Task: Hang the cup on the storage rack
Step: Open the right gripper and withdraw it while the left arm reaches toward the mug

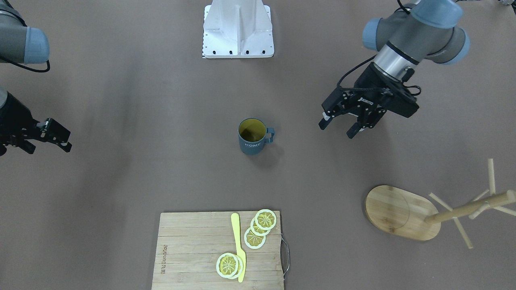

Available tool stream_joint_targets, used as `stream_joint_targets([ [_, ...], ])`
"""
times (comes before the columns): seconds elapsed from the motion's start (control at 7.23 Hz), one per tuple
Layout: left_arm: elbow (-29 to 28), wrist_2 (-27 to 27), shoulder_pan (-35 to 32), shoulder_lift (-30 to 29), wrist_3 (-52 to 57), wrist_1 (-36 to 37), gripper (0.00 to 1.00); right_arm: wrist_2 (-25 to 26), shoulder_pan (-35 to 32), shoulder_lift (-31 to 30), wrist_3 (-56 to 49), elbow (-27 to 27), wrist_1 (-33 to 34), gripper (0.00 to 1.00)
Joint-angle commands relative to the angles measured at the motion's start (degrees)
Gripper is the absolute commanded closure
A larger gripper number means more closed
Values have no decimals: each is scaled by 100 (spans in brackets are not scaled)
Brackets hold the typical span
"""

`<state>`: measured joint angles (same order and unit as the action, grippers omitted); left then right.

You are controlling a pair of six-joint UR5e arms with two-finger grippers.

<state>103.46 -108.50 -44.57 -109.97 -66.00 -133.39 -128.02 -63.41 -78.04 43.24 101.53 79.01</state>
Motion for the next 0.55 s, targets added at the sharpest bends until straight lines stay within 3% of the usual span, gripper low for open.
stream_joint_targets([
  [0.0,-63,215,141,272,1209,-780,4,-12,-127,-36,-149,-150,-9,0],
  [0.14,-167,912,176,388,1230,-1446,2,-4,-154,-115,-392,-168,0,0],
  [0.28,-351,1432,629,432,1352,-1984,3,-12,-267,-150,-604,-264,-9,0],
  [0.42,-623,1429,668,355,2093,-2285,3,-12,-294,-142,-719,-361,-9,0],
])
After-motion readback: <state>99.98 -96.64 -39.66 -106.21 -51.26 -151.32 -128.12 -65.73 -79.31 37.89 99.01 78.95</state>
